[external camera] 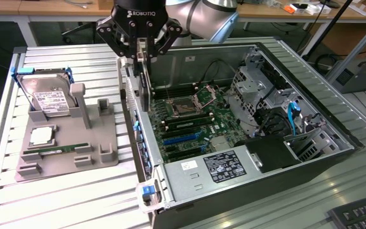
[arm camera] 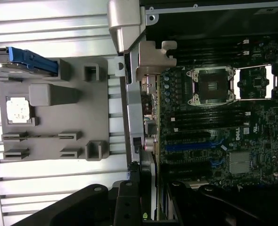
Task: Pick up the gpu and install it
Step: 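Pick up the gpu and move the gpu toward the slot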
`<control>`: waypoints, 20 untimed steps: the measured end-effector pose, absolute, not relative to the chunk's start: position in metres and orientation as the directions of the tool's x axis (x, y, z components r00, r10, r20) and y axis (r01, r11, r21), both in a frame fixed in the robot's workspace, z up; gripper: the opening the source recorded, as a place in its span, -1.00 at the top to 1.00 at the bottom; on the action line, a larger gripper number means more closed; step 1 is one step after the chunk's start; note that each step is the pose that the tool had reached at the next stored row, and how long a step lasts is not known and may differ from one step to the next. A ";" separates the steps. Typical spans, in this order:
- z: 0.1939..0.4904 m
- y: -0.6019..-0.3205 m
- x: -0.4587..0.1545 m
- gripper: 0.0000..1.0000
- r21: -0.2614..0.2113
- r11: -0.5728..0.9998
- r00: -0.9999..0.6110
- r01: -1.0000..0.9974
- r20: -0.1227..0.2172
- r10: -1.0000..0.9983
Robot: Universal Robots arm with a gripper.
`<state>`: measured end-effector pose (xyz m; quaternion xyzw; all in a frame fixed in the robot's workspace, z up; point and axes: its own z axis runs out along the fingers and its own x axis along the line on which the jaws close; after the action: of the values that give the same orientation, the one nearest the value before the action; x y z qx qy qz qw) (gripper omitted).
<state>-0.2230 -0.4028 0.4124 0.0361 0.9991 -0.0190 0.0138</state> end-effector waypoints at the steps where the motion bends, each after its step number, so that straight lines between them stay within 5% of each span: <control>1: 0.412 -0.403 -0.222 0.47 -0.037 0.997 -0.997 0.073 -0.029 0.072; 20: 0.412 -0.403 -0.210 0.47 -0.037 0.997 -0.997 0.073 -0.029 0.072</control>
<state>-0.2104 -0.4030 0.4124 0.0361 0.9991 -0.0190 0.0138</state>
